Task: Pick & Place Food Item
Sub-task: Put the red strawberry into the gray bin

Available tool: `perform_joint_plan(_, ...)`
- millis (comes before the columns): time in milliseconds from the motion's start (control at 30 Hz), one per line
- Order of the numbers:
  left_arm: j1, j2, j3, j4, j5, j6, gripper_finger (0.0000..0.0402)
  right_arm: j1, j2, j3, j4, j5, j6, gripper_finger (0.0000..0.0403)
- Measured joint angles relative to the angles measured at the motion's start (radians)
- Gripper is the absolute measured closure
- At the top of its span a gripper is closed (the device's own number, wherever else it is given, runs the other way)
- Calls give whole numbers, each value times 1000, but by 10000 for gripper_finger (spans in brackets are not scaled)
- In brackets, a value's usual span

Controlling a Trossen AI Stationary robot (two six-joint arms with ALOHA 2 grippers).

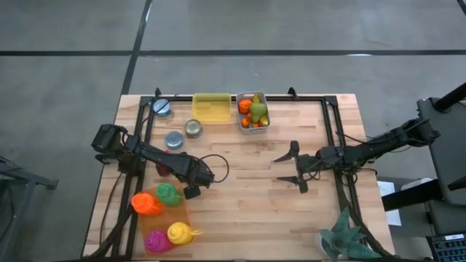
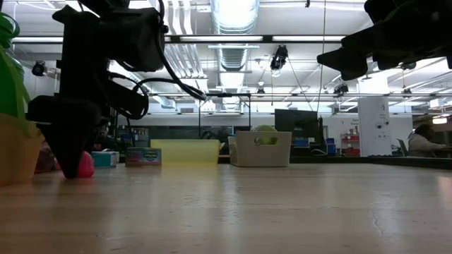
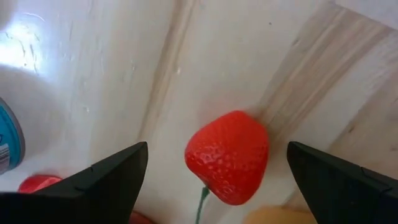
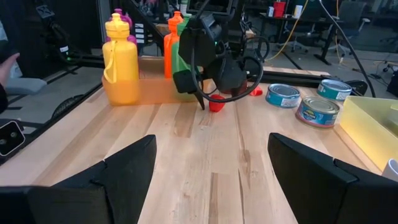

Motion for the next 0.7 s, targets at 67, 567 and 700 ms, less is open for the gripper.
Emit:
perform_joint_plan(67,0,0,0,0,-1,0,17,0,0,0,0,0,0,97)
perform_joint_plan(567,1,0,0,-1,-24,0,17,0,0,0,0,0,0,97)
perform_joint_plan(700,1,0,0,-1,-26,0,37,0,0,0,0,0,0,97)
